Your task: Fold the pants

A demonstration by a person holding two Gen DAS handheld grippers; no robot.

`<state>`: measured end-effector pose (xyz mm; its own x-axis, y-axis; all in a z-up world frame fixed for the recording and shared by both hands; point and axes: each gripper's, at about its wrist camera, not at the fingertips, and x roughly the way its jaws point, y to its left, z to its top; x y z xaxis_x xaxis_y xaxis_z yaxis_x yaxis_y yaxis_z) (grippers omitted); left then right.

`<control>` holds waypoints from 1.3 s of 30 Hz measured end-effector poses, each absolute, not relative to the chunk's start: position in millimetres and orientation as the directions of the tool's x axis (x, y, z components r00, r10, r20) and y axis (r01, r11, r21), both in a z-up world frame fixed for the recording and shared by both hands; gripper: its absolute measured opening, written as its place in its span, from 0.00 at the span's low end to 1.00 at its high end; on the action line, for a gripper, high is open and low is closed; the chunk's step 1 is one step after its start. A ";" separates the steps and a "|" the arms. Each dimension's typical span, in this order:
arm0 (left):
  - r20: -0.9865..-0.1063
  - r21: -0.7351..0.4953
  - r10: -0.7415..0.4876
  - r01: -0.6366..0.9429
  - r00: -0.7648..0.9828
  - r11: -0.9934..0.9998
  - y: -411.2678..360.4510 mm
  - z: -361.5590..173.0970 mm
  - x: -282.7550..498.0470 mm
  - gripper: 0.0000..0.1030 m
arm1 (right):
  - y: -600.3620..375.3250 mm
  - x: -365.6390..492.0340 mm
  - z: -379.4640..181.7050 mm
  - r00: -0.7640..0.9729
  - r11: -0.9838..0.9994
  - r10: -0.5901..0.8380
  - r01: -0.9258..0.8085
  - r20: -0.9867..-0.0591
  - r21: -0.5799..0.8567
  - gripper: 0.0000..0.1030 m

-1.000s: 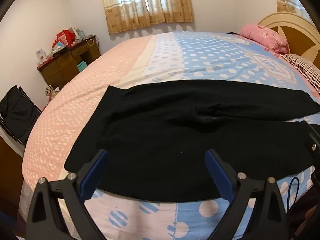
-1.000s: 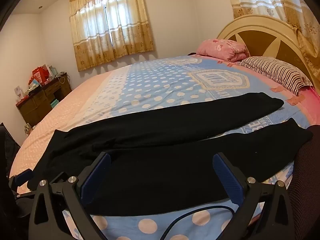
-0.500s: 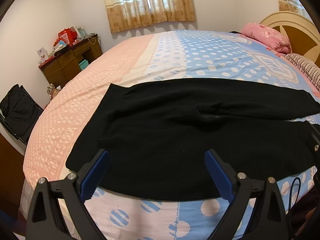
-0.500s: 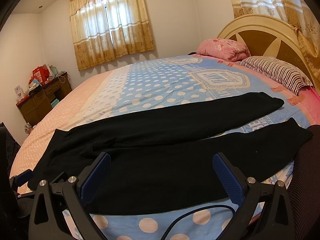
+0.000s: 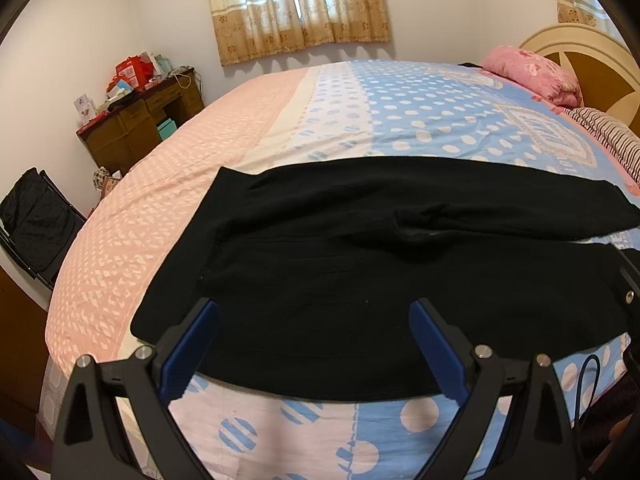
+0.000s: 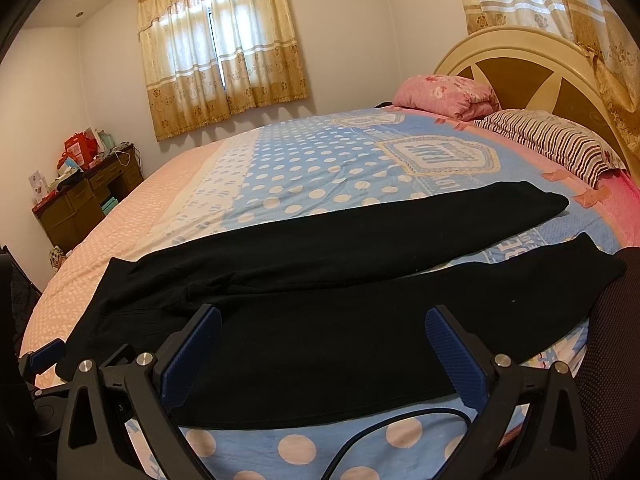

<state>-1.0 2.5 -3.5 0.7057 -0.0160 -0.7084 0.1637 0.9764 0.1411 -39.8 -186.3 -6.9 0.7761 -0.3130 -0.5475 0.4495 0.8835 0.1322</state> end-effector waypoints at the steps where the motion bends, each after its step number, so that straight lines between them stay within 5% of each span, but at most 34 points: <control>1: -0.708 0.141 -0.017 0.164 0.706 0.976 2.4 -3.4 -1.3 0.95 | -185.9 -39.8 -7.4 0.775 0.884 -0.312 0.449 -0.549 0.132 0.99; 39: -0.719 0.136 -0.020 0.168 0.695 0.976 -0.1 -4.5 0.8 0.95 | -186.4 -35.1 -13.7 0.762 0.882 -0.295 0.450 -0.577 0.143 0.99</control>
<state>0.8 -0.1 -4.5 0.6950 -0.0195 -0.7188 0.1684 0.9763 0.1363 -35.1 -186.4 -13.7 0.7617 -0.2953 -0.5768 0.4499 0.8816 0.1428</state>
